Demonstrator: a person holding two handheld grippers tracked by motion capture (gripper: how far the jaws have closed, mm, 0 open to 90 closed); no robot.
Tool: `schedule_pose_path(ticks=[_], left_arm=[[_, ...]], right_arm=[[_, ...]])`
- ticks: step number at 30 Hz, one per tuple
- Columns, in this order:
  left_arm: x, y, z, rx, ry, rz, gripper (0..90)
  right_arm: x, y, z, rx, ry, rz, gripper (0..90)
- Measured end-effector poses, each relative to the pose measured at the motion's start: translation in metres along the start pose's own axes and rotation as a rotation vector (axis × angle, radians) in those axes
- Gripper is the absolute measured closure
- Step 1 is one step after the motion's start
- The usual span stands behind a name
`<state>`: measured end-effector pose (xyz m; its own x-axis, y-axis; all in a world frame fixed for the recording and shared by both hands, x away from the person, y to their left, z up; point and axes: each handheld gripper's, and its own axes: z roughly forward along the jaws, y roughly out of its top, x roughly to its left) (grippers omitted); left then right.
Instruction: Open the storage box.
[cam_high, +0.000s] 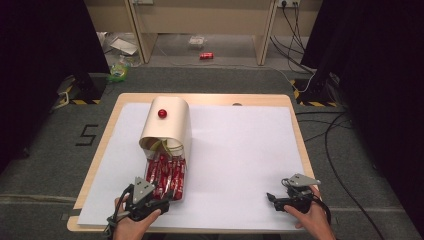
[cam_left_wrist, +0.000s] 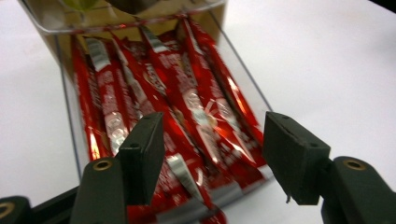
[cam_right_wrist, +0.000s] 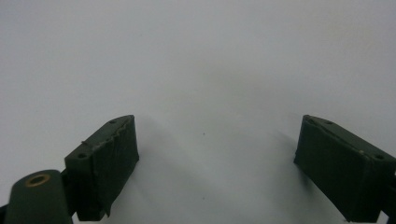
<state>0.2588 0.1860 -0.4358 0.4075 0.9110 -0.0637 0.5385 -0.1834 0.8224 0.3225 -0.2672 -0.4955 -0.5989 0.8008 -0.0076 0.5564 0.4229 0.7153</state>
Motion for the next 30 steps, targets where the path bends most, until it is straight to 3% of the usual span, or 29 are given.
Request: schedule_pose_path(ticks=[8,15,30], left_arm=[[0.012,0.009,0.017,-0.011,0.036,-0.033,37.0],[0.016,0.015,0.019,-0.033,0.060,-0.033,33.5],[0.019,0.018,0.031,-0.026,0.098,-0.018,50.4]], right_arm=[[0.000,0.000,0.000,0.000,0.000,0.001,13.3],[0.000,0.000,0.000,0.000,0.000,0.000,13.3],[0.000,0.000,0.000,-0.001,0.002,0.003,13.3]])
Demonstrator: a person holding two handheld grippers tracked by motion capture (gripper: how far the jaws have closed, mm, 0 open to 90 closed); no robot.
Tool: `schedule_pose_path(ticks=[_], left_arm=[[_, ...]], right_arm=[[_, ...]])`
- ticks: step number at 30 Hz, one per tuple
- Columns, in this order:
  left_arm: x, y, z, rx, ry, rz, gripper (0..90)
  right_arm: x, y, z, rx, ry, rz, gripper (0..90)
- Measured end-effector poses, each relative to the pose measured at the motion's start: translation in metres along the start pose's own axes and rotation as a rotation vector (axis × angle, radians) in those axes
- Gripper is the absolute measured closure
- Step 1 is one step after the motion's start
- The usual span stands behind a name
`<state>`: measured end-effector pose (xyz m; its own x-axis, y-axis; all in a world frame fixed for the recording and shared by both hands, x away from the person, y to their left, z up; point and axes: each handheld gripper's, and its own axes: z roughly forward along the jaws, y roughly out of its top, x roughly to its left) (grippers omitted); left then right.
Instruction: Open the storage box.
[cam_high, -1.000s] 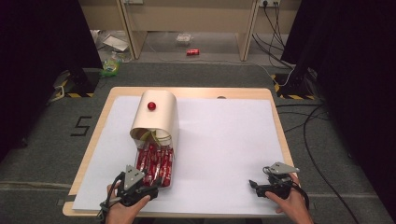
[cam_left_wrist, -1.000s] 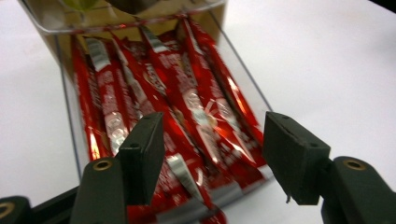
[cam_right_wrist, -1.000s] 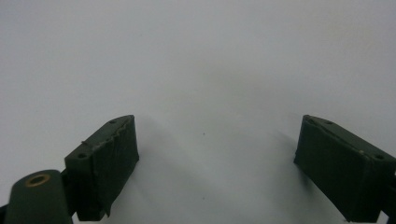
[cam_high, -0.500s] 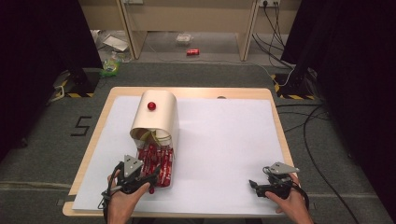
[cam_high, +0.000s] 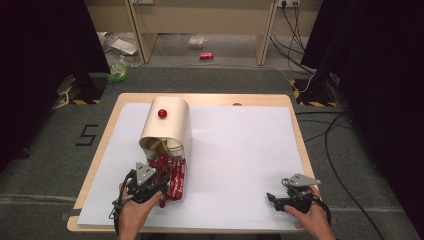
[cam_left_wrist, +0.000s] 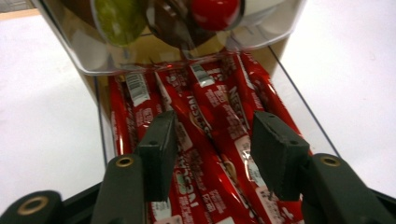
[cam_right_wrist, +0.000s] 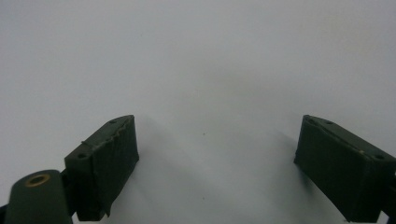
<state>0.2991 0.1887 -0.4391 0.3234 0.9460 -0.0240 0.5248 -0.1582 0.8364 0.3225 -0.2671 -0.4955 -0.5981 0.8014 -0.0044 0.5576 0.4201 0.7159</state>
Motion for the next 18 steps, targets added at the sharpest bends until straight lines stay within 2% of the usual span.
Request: schedule_pose_path(ticks=[18], left_arm=[[0.000,-0.002,0.014,0.024,0.052,0.019,65.3]], right_arm=[[0.000,0.000,0.000,0.000,0.000,-0.001,13.3]])
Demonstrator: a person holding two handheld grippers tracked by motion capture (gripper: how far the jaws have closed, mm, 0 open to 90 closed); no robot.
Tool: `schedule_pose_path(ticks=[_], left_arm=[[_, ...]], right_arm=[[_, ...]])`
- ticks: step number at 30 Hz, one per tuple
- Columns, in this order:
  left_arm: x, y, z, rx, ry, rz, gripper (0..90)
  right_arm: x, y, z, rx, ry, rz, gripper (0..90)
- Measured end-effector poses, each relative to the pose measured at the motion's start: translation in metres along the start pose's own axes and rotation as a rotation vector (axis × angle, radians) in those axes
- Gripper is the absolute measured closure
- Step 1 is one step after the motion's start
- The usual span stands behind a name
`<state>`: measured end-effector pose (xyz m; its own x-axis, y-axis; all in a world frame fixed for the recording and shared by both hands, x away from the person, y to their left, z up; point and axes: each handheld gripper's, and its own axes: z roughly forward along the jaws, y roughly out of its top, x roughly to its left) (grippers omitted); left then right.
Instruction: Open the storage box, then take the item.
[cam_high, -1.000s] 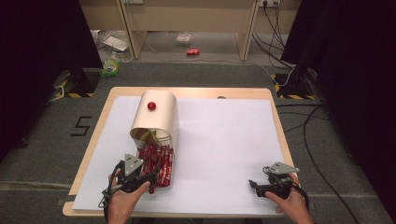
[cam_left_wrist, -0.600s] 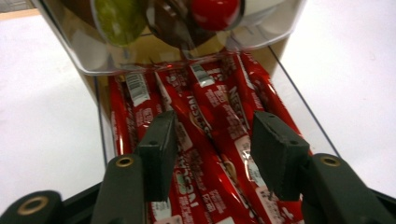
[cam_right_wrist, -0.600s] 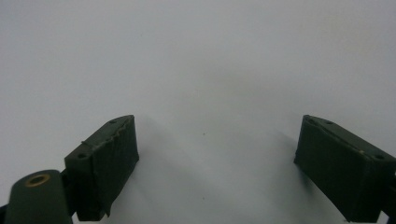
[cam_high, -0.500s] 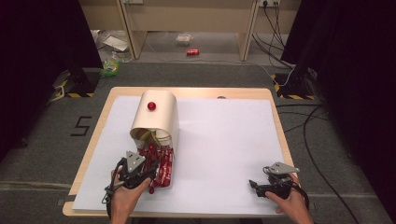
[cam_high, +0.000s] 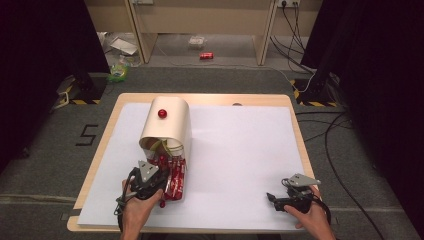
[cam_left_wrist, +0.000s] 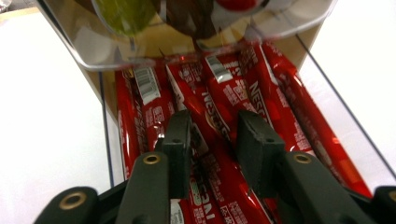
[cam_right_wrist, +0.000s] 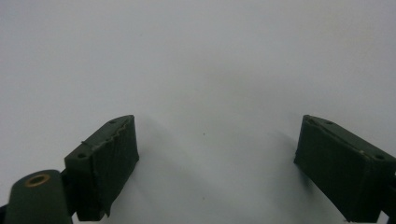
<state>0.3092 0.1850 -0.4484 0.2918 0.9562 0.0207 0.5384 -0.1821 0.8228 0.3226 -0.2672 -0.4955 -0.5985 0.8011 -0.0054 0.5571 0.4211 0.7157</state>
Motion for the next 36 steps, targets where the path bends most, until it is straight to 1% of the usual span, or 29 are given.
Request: schedule_pose_path(ticks=[2,9,13,17,20,22,24,27,33,34,36], left_arm=[[-0.002,-0.002,0.001,0.006,0.006,0.004,65.6],[-0.001,-0.004,0.003,0.022,0.004,-0.012,66.2],[0.000,-0.006,0.005,0.006,0.001,-0.022,67.0],[0.000,-0.009,0.005,-0.005,-0.002,-0.013,73.1],[0.001,-0.010,0.003,-0.024,-0.027,-0.022,79.1],[0.001,-0.008,0.001,-0.028,-0.038,-0.020,80.2],[0.001,-0.007,-0.002,-0.026,-0.056,-0.024,80.4],[0.002,-0.006,-0.003,-0.012,-0.066,-0.020,80.8],[0.010,-0.006,-0.006,0.004,-0.110,-0.051,81.6],[0.011,-0.007,-0.007,0.003,-0.113,-0.056,81.6],[0.011,-0.008,-0.008,0.005,-0.108,-0.045,81.6]], right_arm=[[0.000,0.000,0.000,0.000,0.000,0.000,13.3],[0.000,0.000,0.000,0.000,0.001,0.001,13.2],[0.000,0.000,0.000,0.000,0.000,-0.001,13.3],[0.000,0.000,0.000,0.001,-0.001,-0.002,13.3],[0.000,0.000,0.000,0.001,-0.001,-0.002,13.2],[0.000,0.000,0.000,0.001,-0.001,-0.002,13.3],[0.000,0.000,0.000,0.001,-0.001,-0.002,13.3],[0.000,0.000,0.000,0.000,-0.001,-0.002,13.3],[0.000,0.000,0.000,0.001,-0.001,-0.002,13.3],[0.000,0.000,0.000,0.001,-0.001,-0.002,13.3],[0.000,0.000,0.000,0.001,-0.001,-0.002,13.3]])
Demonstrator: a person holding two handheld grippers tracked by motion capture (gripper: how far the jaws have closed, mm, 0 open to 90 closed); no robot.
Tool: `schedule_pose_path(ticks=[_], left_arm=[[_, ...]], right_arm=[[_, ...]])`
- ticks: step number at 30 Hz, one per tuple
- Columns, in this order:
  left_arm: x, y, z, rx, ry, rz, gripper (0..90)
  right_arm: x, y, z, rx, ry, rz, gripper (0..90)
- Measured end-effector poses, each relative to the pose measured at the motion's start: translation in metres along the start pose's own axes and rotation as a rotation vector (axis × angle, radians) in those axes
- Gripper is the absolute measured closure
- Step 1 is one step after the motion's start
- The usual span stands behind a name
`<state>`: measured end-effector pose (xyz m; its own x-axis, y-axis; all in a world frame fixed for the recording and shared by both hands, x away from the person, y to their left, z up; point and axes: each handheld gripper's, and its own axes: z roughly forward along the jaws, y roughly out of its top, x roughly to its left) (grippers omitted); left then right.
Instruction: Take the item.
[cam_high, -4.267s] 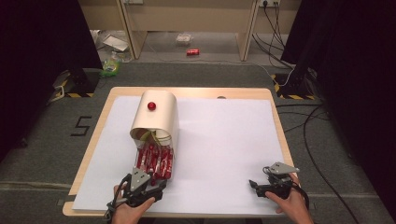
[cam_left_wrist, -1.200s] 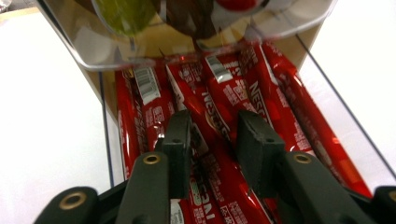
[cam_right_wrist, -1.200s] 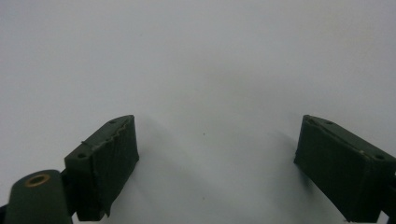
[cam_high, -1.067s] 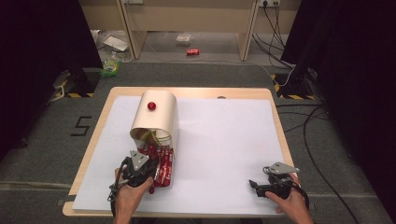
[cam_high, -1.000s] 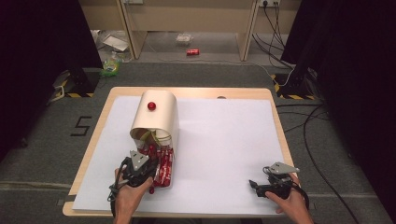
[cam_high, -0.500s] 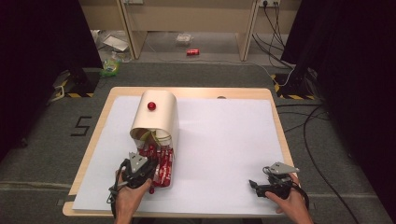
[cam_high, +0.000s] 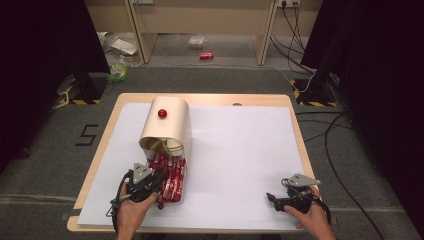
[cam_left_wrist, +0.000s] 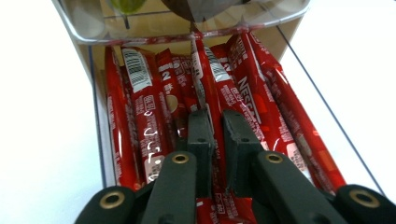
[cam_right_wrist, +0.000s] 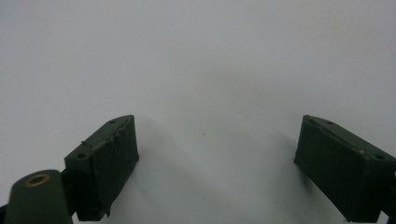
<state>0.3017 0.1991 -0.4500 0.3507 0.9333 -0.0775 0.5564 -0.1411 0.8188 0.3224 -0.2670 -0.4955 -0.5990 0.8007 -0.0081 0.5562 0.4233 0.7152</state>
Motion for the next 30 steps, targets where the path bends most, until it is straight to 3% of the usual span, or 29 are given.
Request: schedule_pose_path(ticks=[19,23,30], left_arm=[[-0.004,-0.001,-0.010,-0.001,0.015,0.032,83.2],[0.001,0.005,-0.019,-0.029,0.034,0.033,84.0],[0.008,0.003,-0.030,-0.012,0.039,0.039,84.3]], right_arm=[[0.000,0.000,0.000,0.000,0.000,0.000,13.3],[0.000,0.000,0.000,0.000,0.000,0.000,13.3],[0.000,0.000,0.000,0.000,0.000,0.000,13.3]])
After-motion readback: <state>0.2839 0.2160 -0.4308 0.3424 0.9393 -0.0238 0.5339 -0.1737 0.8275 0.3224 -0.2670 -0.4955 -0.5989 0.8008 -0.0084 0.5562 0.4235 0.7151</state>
